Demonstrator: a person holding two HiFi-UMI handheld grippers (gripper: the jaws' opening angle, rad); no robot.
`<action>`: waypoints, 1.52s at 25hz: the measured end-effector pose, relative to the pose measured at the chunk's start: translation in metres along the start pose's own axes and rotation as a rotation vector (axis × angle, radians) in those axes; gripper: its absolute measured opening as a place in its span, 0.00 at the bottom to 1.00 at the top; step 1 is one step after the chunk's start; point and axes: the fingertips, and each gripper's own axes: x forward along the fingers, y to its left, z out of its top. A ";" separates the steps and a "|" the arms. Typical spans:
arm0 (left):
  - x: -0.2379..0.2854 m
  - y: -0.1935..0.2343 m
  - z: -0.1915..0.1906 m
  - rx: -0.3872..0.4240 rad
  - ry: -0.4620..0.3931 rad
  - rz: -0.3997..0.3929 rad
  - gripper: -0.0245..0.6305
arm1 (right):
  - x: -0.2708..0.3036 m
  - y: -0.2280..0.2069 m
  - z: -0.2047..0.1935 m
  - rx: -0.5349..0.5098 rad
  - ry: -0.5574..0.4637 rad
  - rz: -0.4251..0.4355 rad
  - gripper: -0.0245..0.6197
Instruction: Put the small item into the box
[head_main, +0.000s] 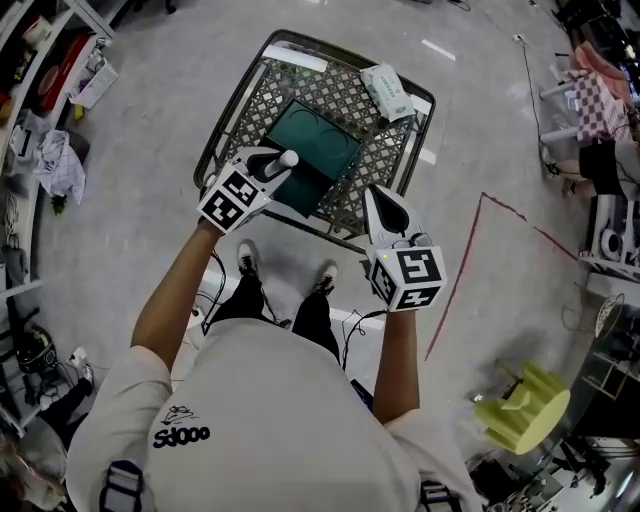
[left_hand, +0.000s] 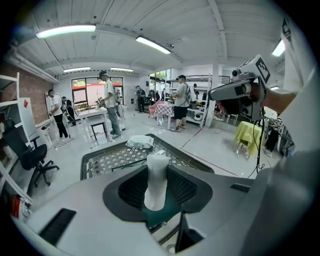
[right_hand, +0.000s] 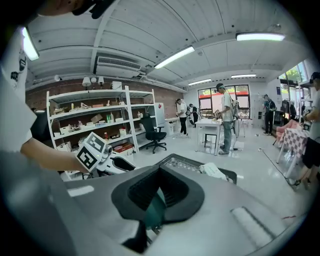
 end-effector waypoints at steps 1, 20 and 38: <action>0.007 -0.002 -0.004 0.005 0.012 -0.012 0.23 | 0.000 -0.003 -0.004 0.008 0.004 -0.005 0.05; 0.105 -0.026 -0.096 0.030 0.268 -0.132 0.23 | 0.001 -0.031 -0.058 0.106 0.102 -0.062 0.05; 0.154 -0.060 -0.130 0.021 0.432 -0.238 0.23 | 0.001 -0.047 -0.088 0.147 0.167 -0.086 0.05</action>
